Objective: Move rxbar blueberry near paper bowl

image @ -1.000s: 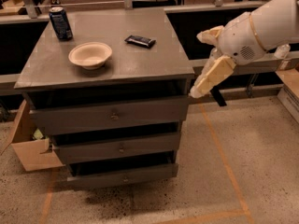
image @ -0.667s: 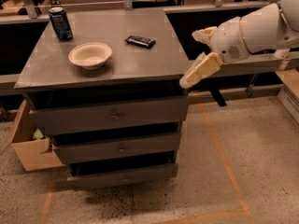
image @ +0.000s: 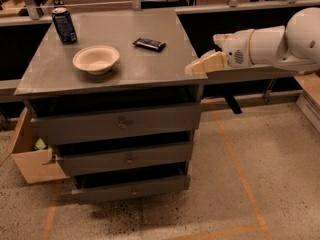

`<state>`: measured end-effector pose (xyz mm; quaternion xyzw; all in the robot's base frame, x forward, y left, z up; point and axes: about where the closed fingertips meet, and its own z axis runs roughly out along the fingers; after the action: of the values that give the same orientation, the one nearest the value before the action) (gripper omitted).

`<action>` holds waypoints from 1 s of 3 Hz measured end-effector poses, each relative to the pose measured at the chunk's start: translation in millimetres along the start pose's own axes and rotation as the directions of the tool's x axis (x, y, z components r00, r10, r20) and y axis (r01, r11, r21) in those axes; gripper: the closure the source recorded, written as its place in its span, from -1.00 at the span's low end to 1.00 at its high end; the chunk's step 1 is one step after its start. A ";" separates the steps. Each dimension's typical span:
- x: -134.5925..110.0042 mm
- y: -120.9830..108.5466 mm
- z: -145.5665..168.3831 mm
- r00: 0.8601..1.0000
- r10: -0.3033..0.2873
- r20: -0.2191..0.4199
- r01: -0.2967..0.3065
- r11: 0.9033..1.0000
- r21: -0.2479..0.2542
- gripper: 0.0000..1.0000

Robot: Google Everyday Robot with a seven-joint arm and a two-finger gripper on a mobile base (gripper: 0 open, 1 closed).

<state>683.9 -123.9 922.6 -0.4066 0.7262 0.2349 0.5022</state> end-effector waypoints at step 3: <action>-6.2 -57.7 9.3 0.999 -0.026 0.032 0.022 0.994 0.107 -1.00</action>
Offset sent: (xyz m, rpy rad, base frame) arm 0.0672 -0.0400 0.0135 -0.0047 -0.1252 -0.1419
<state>737.6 -147.0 928.7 -0.3839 0.7243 0.1965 0.5379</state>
